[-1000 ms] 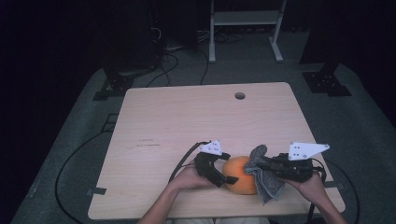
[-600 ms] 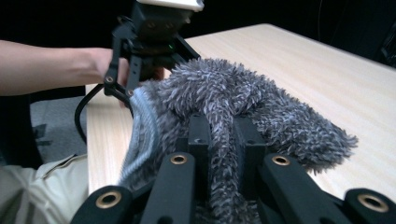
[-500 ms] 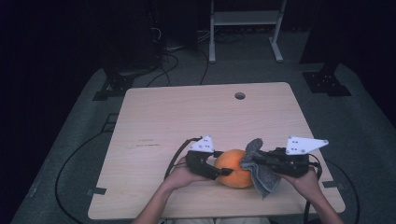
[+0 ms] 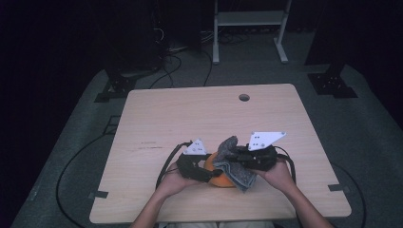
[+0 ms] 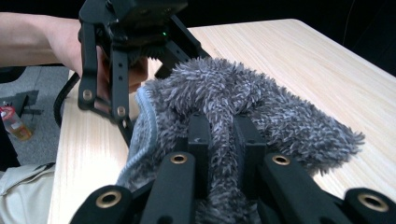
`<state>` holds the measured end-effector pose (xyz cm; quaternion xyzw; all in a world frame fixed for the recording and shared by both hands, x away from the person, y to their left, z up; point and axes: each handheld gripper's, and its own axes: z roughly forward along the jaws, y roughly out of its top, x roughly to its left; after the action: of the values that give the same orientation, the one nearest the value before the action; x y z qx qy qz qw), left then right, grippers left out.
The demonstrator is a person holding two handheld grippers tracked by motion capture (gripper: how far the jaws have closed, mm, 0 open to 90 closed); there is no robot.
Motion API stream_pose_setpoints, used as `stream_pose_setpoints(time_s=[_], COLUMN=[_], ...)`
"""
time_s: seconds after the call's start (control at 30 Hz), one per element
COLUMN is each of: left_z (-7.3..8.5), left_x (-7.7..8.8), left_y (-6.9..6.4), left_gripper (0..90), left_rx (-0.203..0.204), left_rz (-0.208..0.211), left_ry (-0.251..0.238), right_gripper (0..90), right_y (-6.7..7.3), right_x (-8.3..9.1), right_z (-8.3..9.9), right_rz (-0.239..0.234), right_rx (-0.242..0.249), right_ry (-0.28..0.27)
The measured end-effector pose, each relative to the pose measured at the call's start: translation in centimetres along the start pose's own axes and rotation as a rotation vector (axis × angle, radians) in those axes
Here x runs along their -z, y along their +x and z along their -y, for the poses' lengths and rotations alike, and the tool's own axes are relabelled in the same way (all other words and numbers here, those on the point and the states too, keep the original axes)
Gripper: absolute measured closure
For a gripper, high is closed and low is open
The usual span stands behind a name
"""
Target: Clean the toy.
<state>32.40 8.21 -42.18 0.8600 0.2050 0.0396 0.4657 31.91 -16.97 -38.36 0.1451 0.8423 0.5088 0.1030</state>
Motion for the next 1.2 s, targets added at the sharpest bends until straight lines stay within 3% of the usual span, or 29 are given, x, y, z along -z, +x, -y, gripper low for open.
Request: stream_pose_setpoints(time_s=[0.2,0.33,0.47,0.57,0.7,0.83,0.93,1.07,1.2], left_z=[-0.2,-0.1,-0.1,-0.4,-1.0,-1.2,-0.6,0.2,0.4], left_x=[-0.3,-0.4,-0.3,-0.5,-0.7,-0.7,-0.4,0.3,-0.6], left_y=[-0.1,0.1,0.1,-0.1,-0.5,-0.7,-0.5,0.3,1.2], left_gripper=[30.0,24.2,24.1,24.7,23.8,22.1,21.1,14.1,5.3], left_rx=[-0.012,0.012,0.024,0.022,0.030,0.022,0.022,-0.019,-0.026], left_rz=[0.001,0.018,0.009,-0.006,-0.011,-0.005,0.031,0.099,0.122], left_ry=[0.005,-0.009,-0.009,-0.008,-0.019,-0.019,-0.035,-0.100,-0.054], right_gripper=[79.2,78.9,79.0,79.1,79.1,79.1,79.2,79.3,79.2], right_y=[-0.7,-1.1,-1.5,-1.3,0.2,0.5,-0.3,-0.8,-0.8], right_x=[2.6,4.5,5.5,6.1,5.7,3.6,2.5,3.4,4.7], right_z=[2.7,5.1,6.9,6.5,2.9,0.7,1.8,3.9,5.4], right_rz=[0.034,0.085,0.105,0.103,0.058,0.030,0.019,0.022,0.037], right_rx=[-0.044,-0.095,-0.138,-0.142,-0.061,-0.017,-0.046,-0.097,-0.118], right_ry=[-0.011,-0.022,0.035,0.011,-0.048,-0.015,0.032,-0.004,-0.025])
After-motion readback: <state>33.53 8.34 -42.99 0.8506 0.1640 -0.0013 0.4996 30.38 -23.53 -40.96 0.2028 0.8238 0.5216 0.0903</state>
